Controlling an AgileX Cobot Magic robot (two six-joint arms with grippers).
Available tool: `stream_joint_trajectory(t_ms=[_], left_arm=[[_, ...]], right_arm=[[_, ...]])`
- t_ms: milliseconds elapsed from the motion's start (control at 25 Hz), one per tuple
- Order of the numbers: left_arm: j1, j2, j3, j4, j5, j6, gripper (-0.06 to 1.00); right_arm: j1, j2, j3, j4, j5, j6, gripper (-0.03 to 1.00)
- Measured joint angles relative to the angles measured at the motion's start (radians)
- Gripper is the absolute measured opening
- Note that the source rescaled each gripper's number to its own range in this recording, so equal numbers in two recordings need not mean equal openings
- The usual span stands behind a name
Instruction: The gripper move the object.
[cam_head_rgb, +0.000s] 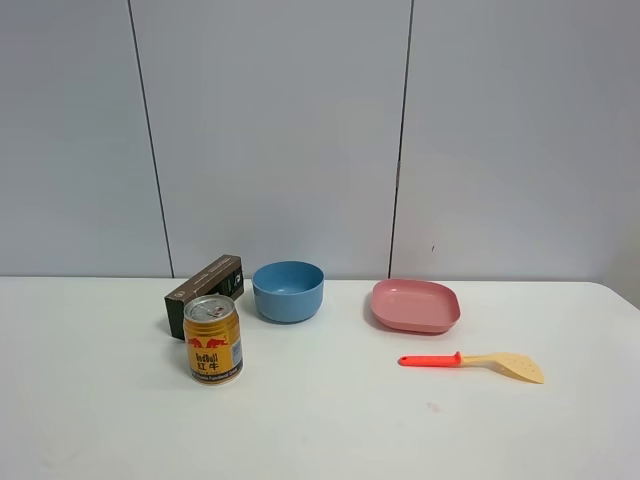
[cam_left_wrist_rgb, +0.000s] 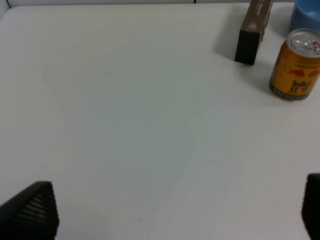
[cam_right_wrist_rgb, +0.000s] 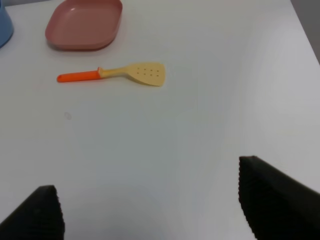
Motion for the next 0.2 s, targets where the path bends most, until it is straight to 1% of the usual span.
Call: stream_joint_trajectory(t_ms=[200], left_arm=[[0.000,0.000,0.000,0.000,0.000,0.000,0.99]], right_arm=[[0.000,0.000,0.000,0.000,0.000,0.000,1.00]])
